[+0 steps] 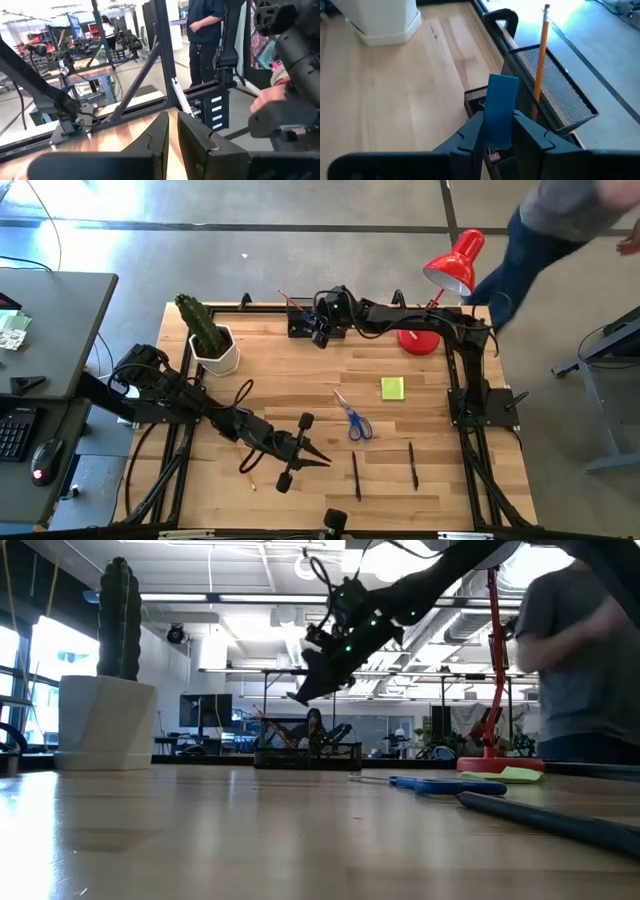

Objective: Pick and place office supplies into organizer

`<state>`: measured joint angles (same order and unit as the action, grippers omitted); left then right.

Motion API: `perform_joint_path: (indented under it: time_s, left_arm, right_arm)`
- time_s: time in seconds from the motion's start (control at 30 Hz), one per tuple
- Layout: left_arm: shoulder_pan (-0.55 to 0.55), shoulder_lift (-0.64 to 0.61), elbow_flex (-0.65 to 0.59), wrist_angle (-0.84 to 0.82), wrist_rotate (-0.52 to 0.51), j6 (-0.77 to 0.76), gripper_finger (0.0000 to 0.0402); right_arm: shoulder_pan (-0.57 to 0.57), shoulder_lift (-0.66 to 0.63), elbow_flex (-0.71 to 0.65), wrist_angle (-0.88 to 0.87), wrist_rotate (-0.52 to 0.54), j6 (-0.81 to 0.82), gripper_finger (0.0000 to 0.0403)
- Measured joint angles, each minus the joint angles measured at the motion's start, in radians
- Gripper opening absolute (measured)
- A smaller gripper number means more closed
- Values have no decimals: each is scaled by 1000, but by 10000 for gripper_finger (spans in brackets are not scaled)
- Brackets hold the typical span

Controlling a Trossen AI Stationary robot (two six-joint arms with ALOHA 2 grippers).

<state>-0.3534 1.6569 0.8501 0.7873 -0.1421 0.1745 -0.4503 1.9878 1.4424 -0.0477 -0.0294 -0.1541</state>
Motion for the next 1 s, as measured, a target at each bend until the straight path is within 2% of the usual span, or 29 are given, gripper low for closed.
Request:
perform_joint_path:
  time_s: [0.17, 0.43, 1.0]
  left_arm:
    - [0, 0, 0, -14, 1, -25, 31]
    - [0, 0, 0, -5, 20, -58, 31]
    - [0, 0, 0, -5, 56, -88, 31]
  right_arm:
    - [0, 32, 12, 5, -4, -4, 78]
    - [-1, 41, 12, 108, -6, 15, 78]
    - [-3, 43, 12, 151, -6, 44, 78]
